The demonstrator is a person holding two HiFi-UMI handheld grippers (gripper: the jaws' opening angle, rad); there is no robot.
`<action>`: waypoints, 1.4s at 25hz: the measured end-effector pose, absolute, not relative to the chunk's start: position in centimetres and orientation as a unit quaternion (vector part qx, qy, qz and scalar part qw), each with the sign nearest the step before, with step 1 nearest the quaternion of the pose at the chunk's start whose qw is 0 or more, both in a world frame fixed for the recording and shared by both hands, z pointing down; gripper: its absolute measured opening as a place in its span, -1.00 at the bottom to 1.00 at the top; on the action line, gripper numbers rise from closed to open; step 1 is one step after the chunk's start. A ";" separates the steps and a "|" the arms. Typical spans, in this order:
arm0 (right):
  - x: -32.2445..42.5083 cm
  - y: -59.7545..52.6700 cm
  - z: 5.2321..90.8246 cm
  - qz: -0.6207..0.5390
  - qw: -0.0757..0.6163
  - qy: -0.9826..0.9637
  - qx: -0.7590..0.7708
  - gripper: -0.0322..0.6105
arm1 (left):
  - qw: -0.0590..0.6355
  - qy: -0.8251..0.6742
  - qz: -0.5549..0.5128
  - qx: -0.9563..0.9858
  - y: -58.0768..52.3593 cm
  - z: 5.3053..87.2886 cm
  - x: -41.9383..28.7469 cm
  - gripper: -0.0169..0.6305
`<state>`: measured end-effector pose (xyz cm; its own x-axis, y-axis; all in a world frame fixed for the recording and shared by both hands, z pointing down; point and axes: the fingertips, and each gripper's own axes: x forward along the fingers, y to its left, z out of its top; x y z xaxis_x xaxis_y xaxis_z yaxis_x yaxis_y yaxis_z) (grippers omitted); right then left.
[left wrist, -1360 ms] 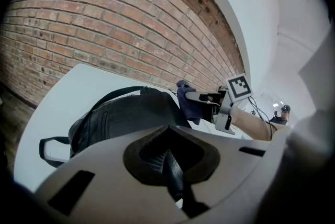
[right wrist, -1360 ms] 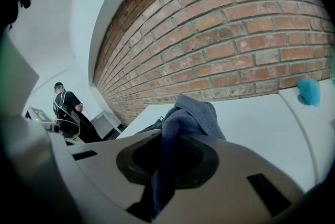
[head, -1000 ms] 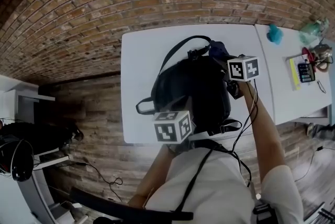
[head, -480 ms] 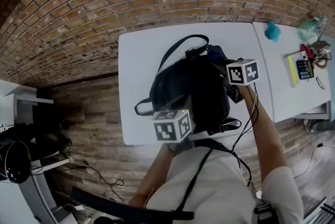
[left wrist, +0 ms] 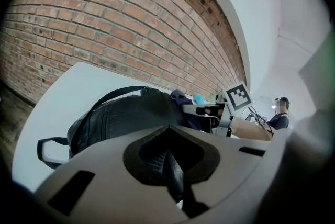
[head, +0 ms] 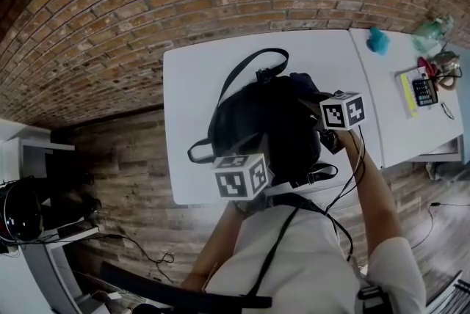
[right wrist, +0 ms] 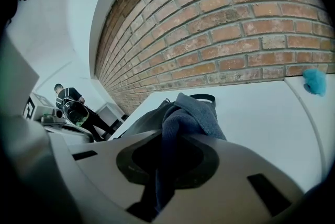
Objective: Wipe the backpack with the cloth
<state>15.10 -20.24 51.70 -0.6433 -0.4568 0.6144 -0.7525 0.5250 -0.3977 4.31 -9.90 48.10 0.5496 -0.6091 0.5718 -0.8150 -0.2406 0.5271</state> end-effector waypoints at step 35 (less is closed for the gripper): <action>17.7 -8.2 52.3 0.388 0.224 -0.837 0.314 -0.78 | 0.413 -0.456 0.125 0.778 -9.4 48.3 4.8 -0.93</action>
<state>17.72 -8.19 52.26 -0.7016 -0.3515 0.6198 -0.7003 0.5006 -0.5088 4.76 -9.37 48.25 0.5535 -0.6064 0.5709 -0.8127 -0.2431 0.5296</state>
